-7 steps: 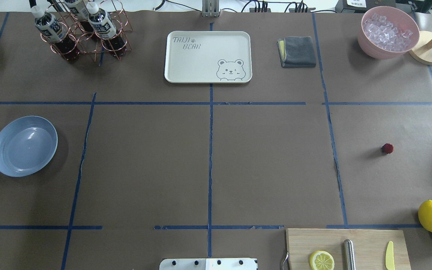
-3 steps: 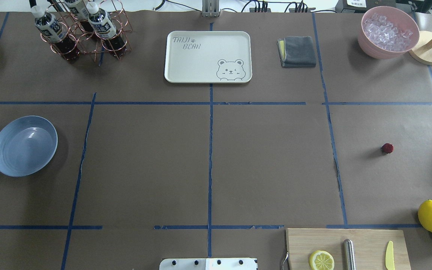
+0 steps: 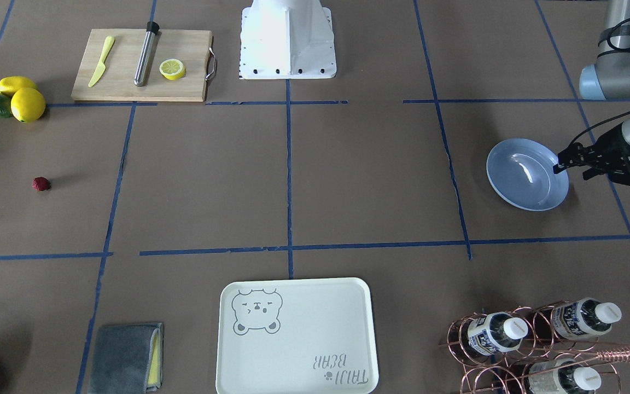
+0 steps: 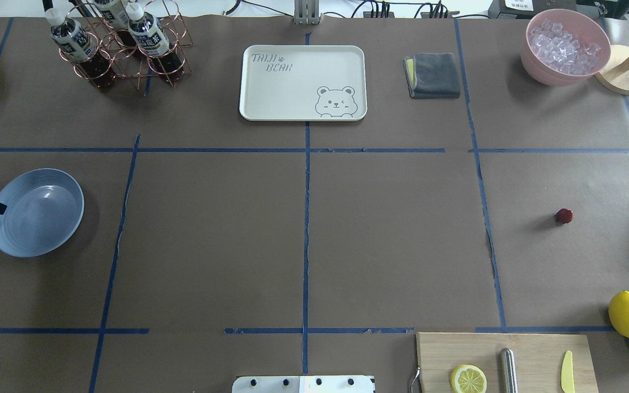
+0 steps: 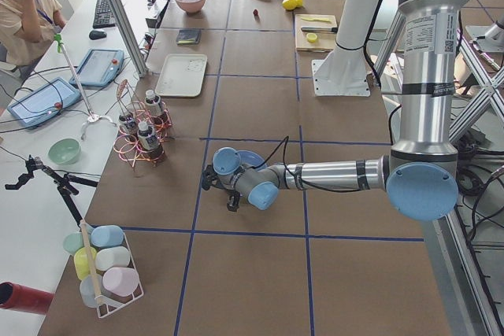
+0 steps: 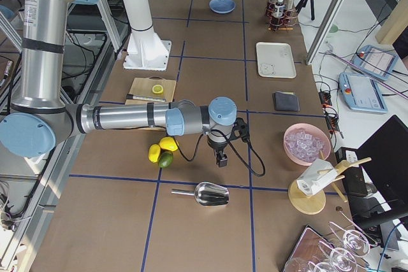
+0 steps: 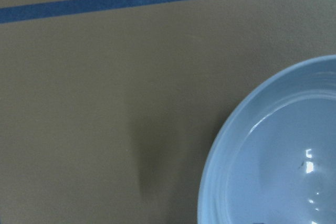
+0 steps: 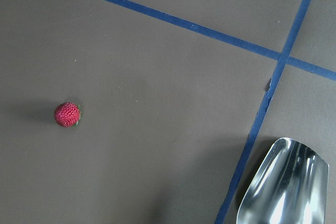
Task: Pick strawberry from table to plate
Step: 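Lower the left gripper to the rim of the light blue plate and grip it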
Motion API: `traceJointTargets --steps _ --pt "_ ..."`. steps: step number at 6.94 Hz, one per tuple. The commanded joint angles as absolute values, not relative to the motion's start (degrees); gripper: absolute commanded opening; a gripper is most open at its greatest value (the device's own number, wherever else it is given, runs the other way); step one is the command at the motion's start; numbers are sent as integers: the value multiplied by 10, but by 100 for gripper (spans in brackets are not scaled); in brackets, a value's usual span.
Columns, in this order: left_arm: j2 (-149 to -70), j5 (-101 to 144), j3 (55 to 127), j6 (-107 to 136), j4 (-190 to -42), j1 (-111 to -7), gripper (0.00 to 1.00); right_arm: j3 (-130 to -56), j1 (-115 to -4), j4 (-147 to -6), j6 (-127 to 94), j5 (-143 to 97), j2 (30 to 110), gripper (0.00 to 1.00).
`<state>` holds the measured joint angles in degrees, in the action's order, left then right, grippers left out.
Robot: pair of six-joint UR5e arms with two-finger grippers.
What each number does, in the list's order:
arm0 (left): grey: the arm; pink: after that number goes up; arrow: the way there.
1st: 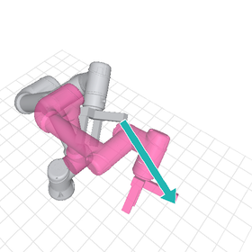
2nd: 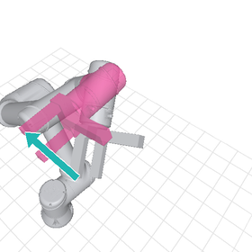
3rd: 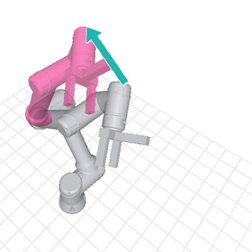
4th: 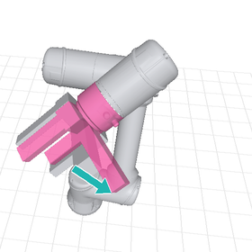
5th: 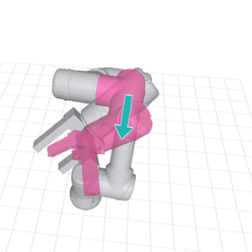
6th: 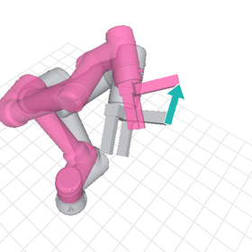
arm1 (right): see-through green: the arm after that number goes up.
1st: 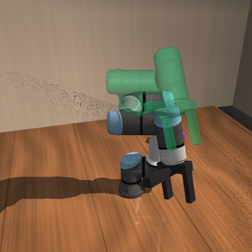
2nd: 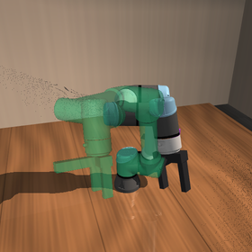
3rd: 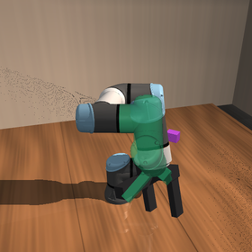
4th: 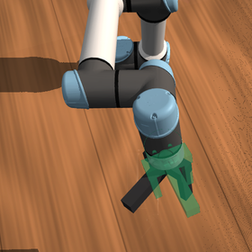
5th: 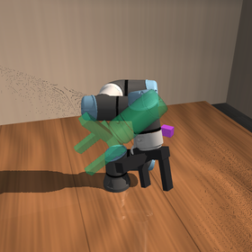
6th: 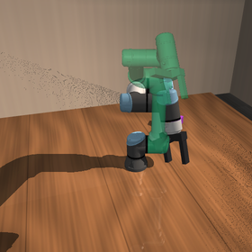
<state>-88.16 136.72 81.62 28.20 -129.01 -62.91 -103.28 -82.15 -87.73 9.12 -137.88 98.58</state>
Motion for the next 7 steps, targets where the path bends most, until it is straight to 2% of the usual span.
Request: traceJointTargets --steps 1,3,4,6,7 --pt "-884 1368 816 282 -1290 -625 72 -1031 -821 -877 91 -1379 986 100" --pt "-885 1368 815 282 -1289 -624 66 -1031 -821 -878 91 -1381 986 100" --pt "-886 1368 815 282 -1288 -621 55 -1031 -821 -878 91 -1381 986 100" --pt "-887 1368 816 283 -1288 -609 41 -1030 -821 -878 91 -1382 986 100" --pt "-888 1368 816 285 -1289 -608 5 -1031 -821 -878 91 -1383 986 100"
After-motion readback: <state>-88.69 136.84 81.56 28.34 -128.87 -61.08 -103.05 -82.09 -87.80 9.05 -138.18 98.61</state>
